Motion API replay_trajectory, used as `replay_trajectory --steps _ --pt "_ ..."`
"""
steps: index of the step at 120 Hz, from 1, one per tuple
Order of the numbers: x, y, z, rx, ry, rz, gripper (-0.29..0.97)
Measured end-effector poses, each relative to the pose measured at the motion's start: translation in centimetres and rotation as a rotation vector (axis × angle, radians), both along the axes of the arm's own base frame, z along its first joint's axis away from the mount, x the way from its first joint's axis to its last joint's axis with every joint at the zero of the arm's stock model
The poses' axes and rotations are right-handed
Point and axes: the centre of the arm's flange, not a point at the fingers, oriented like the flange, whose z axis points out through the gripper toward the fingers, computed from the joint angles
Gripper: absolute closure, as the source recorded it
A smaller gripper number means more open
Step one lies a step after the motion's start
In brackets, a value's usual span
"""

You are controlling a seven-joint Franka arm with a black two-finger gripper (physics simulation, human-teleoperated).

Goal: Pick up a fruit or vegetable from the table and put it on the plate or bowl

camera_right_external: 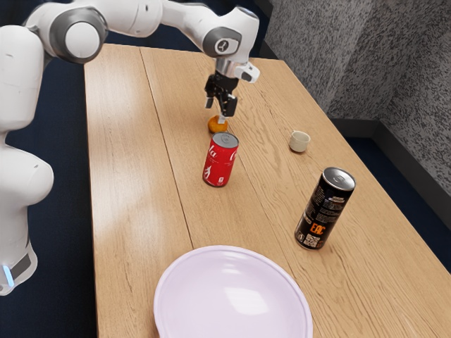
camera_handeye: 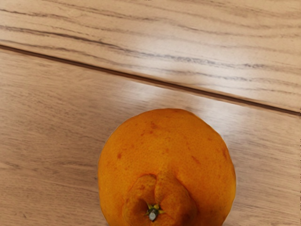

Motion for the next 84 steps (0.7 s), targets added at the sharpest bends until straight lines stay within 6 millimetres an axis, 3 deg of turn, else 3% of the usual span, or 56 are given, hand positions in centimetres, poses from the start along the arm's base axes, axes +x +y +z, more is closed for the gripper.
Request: replay_trajectory --steps 58,84 --pt "0.8 -0.1 -3.8 -0.037 -0.012 -0.015 0.01" --pt "0.9 0.1 -3.8 -0.031 -0.024 -0.011 0.18"
